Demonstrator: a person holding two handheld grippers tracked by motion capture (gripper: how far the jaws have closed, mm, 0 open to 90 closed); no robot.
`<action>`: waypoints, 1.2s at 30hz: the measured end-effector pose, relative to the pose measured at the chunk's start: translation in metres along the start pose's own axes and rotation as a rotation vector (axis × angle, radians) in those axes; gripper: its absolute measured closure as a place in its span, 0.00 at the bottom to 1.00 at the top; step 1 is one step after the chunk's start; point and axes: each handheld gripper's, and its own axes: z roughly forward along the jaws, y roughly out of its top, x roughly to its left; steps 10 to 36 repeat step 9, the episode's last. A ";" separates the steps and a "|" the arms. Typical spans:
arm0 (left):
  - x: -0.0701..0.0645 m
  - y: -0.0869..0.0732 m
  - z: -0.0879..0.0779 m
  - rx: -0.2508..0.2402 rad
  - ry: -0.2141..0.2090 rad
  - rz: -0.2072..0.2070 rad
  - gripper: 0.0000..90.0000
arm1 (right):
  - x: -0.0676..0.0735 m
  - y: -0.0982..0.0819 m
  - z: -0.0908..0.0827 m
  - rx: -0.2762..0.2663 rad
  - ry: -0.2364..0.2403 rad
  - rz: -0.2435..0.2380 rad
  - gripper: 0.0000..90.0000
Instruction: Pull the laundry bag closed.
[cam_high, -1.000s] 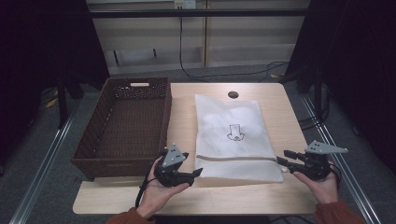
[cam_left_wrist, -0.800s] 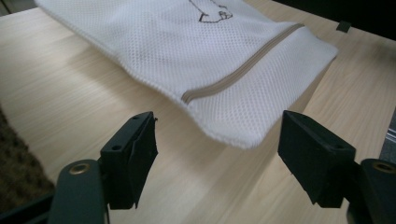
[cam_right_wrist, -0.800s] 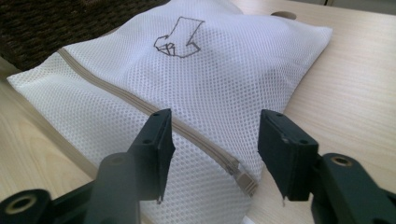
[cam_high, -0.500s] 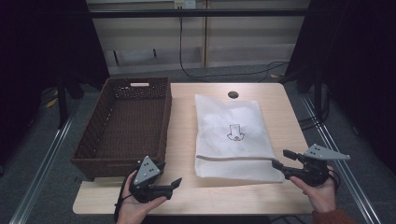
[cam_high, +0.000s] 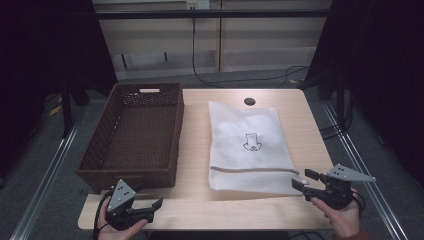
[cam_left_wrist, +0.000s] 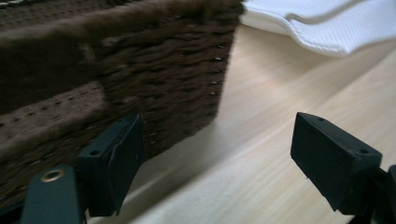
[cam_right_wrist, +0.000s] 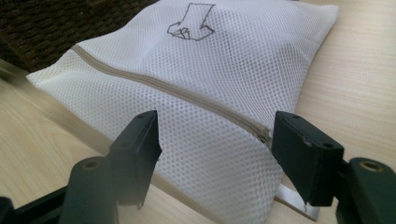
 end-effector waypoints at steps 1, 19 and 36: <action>0.002 -0.001 -0.001 -0.009 0.002 -0.004 0.19 | 0.000 0.000 0.000 0.000 0.000 0.000 0.36; 0.009 -0.002 -0.008 -0.050 0.051 -0.035 0.16 | -0.003 -0.001 -0.001 -0.006 -0.019 -0.002 0.37; 0.009 -0.002 -0.008 -0.050 0.051 -0.035 0.16 | -0.003 -0.001 -0.001 -0.006 -0.019 -0.002 0.37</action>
